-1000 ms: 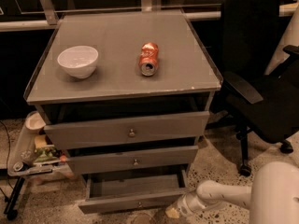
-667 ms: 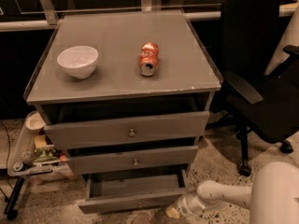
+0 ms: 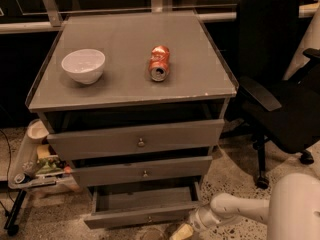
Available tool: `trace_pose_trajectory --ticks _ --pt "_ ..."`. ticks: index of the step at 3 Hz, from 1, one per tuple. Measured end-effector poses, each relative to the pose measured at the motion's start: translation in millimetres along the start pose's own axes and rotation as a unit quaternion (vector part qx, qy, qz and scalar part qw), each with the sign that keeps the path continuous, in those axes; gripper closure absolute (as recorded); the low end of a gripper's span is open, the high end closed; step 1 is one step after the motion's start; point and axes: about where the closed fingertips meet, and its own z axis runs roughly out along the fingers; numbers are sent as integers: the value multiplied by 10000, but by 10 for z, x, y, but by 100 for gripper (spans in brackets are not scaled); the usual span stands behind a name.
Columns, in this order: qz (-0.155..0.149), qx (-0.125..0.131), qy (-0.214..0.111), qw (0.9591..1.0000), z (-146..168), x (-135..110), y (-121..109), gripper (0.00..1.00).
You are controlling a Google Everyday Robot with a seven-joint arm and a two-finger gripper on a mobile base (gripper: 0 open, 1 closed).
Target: Open bottom drawer
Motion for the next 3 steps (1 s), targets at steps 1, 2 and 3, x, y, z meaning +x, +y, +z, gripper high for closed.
trace_pose_trajectory --ticks 1,2,3 --pt "-142 56 -36 9999 -31 -23 63 0" --pt "-358 99 -216 9991 -241 -82 252 0" --pt "-566 161 -274 9979 -410 -172 393 0"
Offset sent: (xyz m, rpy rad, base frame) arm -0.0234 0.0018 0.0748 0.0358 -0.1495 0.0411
